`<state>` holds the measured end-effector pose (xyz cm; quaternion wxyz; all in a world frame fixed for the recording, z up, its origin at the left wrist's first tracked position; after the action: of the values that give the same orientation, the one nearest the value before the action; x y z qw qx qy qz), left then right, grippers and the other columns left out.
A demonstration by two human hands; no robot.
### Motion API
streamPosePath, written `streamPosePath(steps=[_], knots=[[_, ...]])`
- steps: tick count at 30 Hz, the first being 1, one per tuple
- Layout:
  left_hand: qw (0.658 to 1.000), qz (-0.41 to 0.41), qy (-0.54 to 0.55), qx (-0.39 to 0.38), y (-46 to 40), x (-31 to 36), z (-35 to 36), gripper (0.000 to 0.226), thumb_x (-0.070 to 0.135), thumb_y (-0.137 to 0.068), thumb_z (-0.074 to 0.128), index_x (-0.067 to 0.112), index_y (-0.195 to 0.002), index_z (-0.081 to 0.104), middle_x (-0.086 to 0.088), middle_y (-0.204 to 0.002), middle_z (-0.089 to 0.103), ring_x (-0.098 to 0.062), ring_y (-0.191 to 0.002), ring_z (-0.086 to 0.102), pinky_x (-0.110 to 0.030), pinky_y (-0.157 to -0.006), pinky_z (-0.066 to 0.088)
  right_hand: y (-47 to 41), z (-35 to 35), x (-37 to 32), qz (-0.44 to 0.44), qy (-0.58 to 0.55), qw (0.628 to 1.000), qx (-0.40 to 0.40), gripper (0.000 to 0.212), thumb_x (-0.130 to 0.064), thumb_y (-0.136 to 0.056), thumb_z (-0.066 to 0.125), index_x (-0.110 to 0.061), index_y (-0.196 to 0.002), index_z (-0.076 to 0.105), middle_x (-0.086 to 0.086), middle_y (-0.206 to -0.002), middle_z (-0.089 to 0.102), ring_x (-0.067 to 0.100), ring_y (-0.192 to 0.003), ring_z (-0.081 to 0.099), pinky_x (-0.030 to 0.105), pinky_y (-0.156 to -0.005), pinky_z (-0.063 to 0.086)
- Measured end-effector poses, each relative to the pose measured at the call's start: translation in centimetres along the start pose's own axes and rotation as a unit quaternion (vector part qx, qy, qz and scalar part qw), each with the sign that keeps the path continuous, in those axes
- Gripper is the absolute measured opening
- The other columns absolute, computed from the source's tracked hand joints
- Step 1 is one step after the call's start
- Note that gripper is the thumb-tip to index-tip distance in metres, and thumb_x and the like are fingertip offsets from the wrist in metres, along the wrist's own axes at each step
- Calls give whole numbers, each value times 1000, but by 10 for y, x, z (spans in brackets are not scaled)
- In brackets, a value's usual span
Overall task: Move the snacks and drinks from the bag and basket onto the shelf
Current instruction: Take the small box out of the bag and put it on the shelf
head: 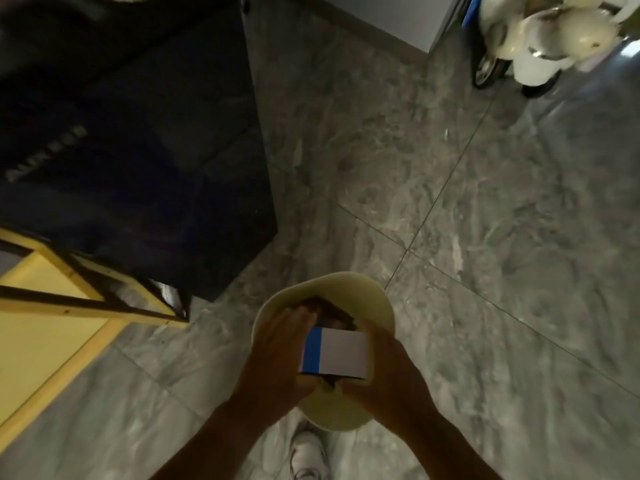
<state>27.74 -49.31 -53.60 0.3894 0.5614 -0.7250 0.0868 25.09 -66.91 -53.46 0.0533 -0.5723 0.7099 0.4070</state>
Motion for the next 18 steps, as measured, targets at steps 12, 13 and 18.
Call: streamPosePath(steps=[12, 13, 18], knots=[[986, -26, -54, 153, 67, 70, -200, 58, 60, -97, 41, 34, -148, 32, 16, -154, 32, 0, -139, 25, -17, -113, 19, 52, -114, -197, -187, 132, 972, 57, 76, -82, -79, 40, -44, -143, 28, -24, -147, 36, -5, -129, 33, 24, -105, 38], [982, -34, -51, 178, 87, 76, -228, 59, 61, -96, 40, 34, -148, 30, 16, -155, 29, -1, -140, 24, -21, -115, 23, 67, -125, -227, -208, 141, 966, 63, 76, -81, -79, 40, -43, -144, 28, -24, -148, 35, -7, -128, 30, 23, -105, 36], [945, -67, -75, 312, 239, 94, -385, 64, 71, -86, 31, 38, -140, 39, 18, -146, 39, -3, -133, 35, -26, -109, 36, 160, -141, -379, -313, 125, 935, 107, 77, -79, -76, 46, -43, -143, 37, -27, -147, 35, -4, -132, 35, 26, -105, 38]])
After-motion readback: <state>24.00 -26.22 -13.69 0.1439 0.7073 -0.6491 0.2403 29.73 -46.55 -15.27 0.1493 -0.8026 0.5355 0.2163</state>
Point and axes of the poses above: each hand's wrist, its own y-axis away from the middle knuckle, its own z-axis out of the palm, x = y × z, the point moved 8 cm from there along -y, towards the middle knuckle
